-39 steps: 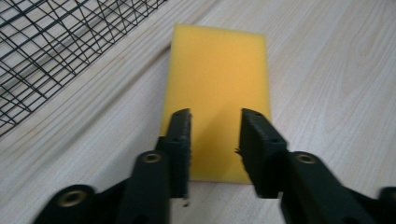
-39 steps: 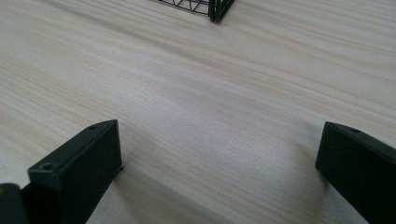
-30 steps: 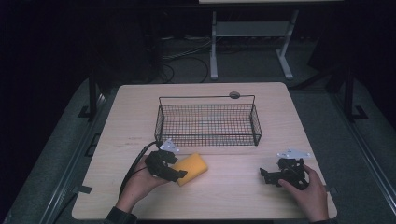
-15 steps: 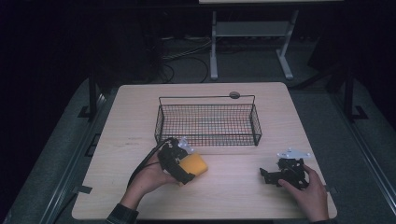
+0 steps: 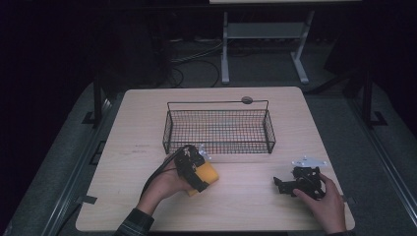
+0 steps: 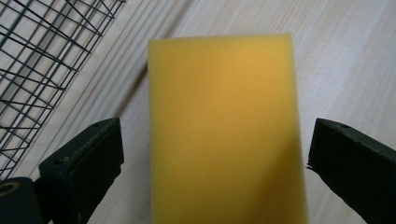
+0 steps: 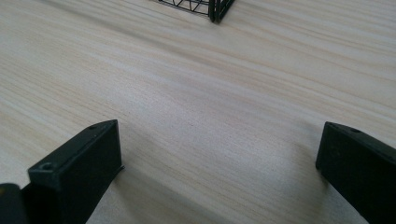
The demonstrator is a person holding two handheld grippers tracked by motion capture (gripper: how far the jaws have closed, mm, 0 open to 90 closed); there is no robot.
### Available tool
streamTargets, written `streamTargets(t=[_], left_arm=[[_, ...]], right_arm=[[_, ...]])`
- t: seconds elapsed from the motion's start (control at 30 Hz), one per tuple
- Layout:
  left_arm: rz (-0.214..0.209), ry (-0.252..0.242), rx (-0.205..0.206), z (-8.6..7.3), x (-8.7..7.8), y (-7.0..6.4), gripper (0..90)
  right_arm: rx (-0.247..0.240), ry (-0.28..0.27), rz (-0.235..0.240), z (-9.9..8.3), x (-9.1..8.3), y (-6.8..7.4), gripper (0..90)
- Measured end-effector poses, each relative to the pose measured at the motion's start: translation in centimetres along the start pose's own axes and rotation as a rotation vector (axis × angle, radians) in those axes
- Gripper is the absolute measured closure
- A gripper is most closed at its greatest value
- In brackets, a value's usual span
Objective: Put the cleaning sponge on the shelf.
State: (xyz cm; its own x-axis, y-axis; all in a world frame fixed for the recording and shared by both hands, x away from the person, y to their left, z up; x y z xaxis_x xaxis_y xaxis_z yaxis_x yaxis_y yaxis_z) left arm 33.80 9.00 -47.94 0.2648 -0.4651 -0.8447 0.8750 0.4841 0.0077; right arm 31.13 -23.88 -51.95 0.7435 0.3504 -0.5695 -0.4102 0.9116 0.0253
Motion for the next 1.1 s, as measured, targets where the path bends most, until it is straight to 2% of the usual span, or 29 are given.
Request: streamTargets(t=[0.33, 0.6, 0.67, 0.97, 1.1], left_arm=[[-0.003, 0.028, 0.005, -0.47, 0.58, -0.05, 5.6], [-0.003, 0.023, 0.013, -0.42, 0.66, -0.25, 8.7], [-0.001, 0.020, 0.014, -0.43, 0.64, -0.25, 13.6], [-0.001, 0.026, 0.023, -0.45, 0.68, -0.35, 14.8], [-0.006, 0.018, 0.022, -0.41, 0.57, -0.43, 20.5]], right_arm=[[0.000, 0.000, 0.000, 0.00, 0.00, 0.00, 0.0], [0.000, 0.000, 0.000, 0.00, 0.00, 0.00, 0.0], [0.000, 0.000, 0.000, 0.00, 0.00, 0.00, 0.0], [0.000, 0.000, 0.000, 0.00, 0.00, 0.00, 0.0], [0.000, 0.000, 0.000, 0.00, 0.00, 0.00, 0.0]])
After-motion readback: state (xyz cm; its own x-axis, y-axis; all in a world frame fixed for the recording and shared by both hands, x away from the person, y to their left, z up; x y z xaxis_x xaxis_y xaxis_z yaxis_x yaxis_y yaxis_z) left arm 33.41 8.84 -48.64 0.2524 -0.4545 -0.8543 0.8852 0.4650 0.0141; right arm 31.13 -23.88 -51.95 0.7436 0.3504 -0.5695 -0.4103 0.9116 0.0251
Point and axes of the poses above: each handheld gripper's, and its own axes: x roughly forward along the jaws, z roughly out of its top, y roughly to its left, the point moved 5 cm from there along x, roughly forward along the jaws, and after that the axes turned 11 degrees about -y, right-handed, at the moved point
